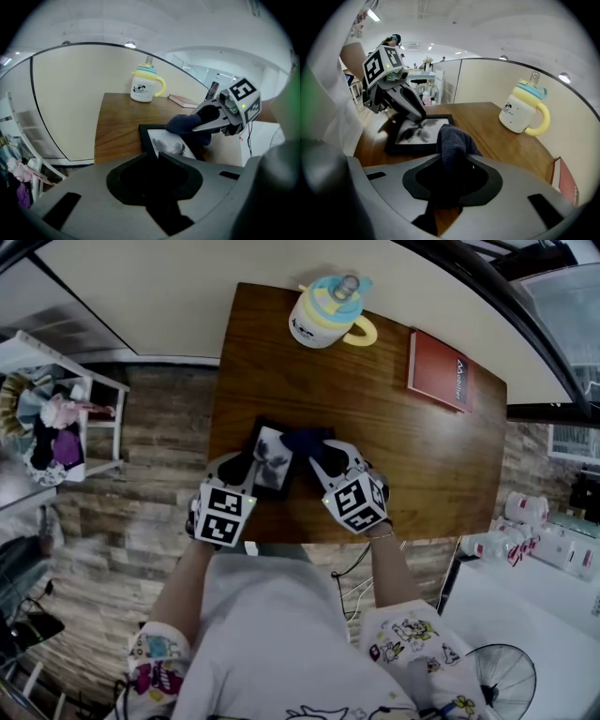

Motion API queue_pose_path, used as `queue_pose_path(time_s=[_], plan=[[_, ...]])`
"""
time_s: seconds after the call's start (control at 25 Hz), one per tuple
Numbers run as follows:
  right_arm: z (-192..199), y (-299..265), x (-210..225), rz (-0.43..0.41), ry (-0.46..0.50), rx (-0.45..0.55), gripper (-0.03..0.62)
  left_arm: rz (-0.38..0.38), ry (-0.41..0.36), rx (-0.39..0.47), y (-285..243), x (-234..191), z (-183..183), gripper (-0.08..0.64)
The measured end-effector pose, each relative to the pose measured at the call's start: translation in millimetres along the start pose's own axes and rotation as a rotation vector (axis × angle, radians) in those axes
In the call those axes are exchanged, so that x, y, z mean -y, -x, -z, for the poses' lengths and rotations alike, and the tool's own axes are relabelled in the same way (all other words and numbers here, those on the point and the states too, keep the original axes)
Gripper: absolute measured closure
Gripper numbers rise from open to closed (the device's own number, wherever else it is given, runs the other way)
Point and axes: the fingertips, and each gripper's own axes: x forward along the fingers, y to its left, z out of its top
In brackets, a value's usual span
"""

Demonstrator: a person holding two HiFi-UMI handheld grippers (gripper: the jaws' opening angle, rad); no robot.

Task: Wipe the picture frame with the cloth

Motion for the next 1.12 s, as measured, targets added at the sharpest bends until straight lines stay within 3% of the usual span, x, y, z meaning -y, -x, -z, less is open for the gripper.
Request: queue_pose_path(time_s=[0.36, 0.64, 1.12], plan=[[-34, 23, -2, -0.008, -0.101, 0.100, 0.499, 0.002, 0.002, 0.000, -1, 0, 0, 0.488], [-94, 11, -28, -0.125, -0.186, 0.245, 0.499, 0.002, 0.002, 0.000, -1, 0, 0, 0.488], [-96, -49, -55, -0.229, -0.096, 0.121, 0.499, 0.003, 0.002, -0.001, -2, 0, -1, 0.488]])
